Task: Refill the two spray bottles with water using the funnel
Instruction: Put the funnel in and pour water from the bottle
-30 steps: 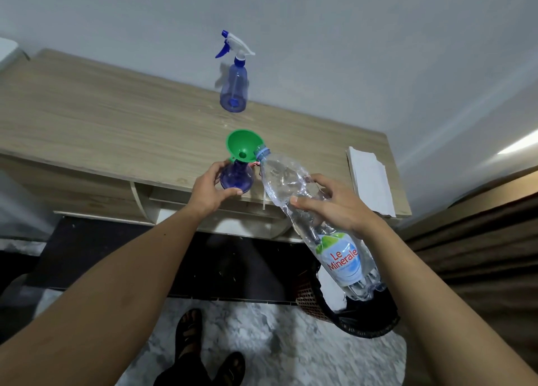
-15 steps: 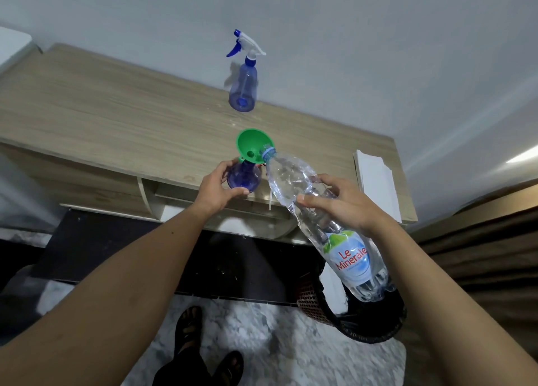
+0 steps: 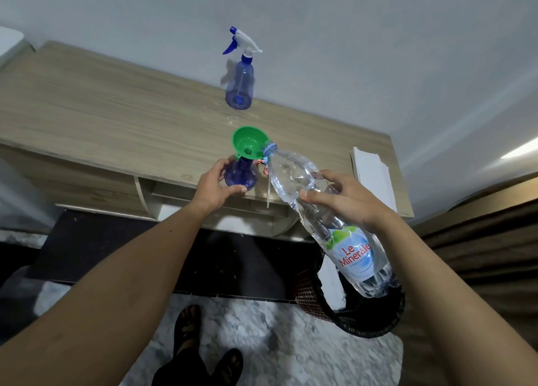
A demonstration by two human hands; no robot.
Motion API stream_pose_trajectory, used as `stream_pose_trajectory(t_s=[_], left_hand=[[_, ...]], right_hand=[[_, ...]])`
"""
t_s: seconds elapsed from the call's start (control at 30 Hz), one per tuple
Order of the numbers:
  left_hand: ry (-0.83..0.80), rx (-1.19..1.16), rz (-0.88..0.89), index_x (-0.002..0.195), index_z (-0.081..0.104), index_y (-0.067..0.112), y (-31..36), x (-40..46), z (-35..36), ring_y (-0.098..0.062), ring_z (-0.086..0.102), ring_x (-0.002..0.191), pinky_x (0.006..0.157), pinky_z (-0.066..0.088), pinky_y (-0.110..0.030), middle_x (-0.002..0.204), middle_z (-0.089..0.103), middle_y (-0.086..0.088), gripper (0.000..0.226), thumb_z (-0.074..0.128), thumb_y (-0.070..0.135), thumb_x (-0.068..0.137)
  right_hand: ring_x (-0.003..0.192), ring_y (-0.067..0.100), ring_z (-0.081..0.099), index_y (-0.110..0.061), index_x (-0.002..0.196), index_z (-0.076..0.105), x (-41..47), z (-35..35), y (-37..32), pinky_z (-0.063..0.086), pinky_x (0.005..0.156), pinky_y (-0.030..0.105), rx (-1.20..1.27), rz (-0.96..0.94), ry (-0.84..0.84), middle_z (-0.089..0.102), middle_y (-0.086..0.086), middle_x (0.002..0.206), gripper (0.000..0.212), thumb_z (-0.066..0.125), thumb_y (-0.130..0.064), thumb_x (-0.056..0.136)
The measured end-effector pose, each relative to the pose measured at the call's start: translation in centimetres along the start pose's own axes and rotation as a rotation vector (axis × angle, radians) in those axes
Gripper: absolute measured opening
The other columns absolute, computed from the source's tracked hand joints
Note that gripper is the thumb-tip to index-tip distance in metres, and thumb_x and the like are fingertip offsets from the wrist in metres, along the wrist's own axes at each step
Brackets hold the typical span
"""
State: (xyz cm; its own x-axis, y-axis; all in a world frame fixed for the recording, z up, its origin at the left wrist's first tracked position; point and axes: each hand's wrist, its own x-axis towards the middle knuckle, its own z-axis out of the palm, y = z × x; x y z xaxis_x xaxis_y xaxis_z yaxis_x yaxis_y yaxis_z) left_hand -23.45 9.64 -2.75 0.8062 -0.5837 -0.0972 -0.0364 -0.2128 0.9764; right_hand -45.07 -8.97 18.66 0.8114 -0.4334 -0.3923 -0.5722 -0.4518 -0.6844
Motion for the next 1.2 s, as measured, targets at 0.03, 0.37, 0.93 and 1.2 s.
stream_pose_trajectory(t_s=[0.03,0.37,0.93,1.2], left_hand=[[0.001,0.002,-0.004,0.147,0.053,0.022,0.0,0.0,0.0,-0.017,0.062,0.133,0.119,0.046,-0.042,0.142,0.066,-0.002,0.097,0.101,0.016,0.063],[-0.007,-0.011,-0.016,0.147,0.053,0.025,0.1,-0.1,-0.1,-0.017,0.061,0.134,0.119,0.046,-0.042,0.143,0.065,-0.001,0.096,0.100,0.016,0.064],[0.000,0.003,-0.026,0.146,0.054,0.021,0.6,-0.3,-0.1,-0.019,0.061,0.133,0.119,0.046,-0.042,0.142,0.065,-0.002,0.095,0.100,0.014,0.064],[0.000,0.027,-0.023,0.146,0.054,0.019,0.8,-0.4,-0.2,-0.017,0.061,0.132,0.117,0.048,-0.040,0.141,0.066,-0.002,0.093,0.099,0.013,0.065]], right_hand=[[0.074,0.005,0.074,-0.045,0.121,0.067,-0.1,0.1,-0.1,0.058,0.084,0.034,0.006,-0.006,-0.003,0.080,-0.012,0.100,0.047,0.084,-0.057,0.079],[0.073,0.013,0.075,-0.048,0.120,0.066,0.3,0.7,0.3,0.061,0.095,0.048,-0.020,-0.019,0.005,0.080,-0.007,0.106,0.054,0.084,-0.067,0.072],[0.072,0.016,0.072,-0.058,0.133,0.049,0.7,1.6,1.3,0.062,0.083,0.040,0.078,-0.191,0.175,0.071,-0.002,0.095,0.076,0.092,-0.057,0.071],[0.100,0.021,0.074,-0.046,0.142,0.036,2.7,1.5,3.2,0.060,0.095,0.052,0.168,-0.245,0.454,0.065,0.007,0.113,0.092,0.094,-0.054,0.070]])
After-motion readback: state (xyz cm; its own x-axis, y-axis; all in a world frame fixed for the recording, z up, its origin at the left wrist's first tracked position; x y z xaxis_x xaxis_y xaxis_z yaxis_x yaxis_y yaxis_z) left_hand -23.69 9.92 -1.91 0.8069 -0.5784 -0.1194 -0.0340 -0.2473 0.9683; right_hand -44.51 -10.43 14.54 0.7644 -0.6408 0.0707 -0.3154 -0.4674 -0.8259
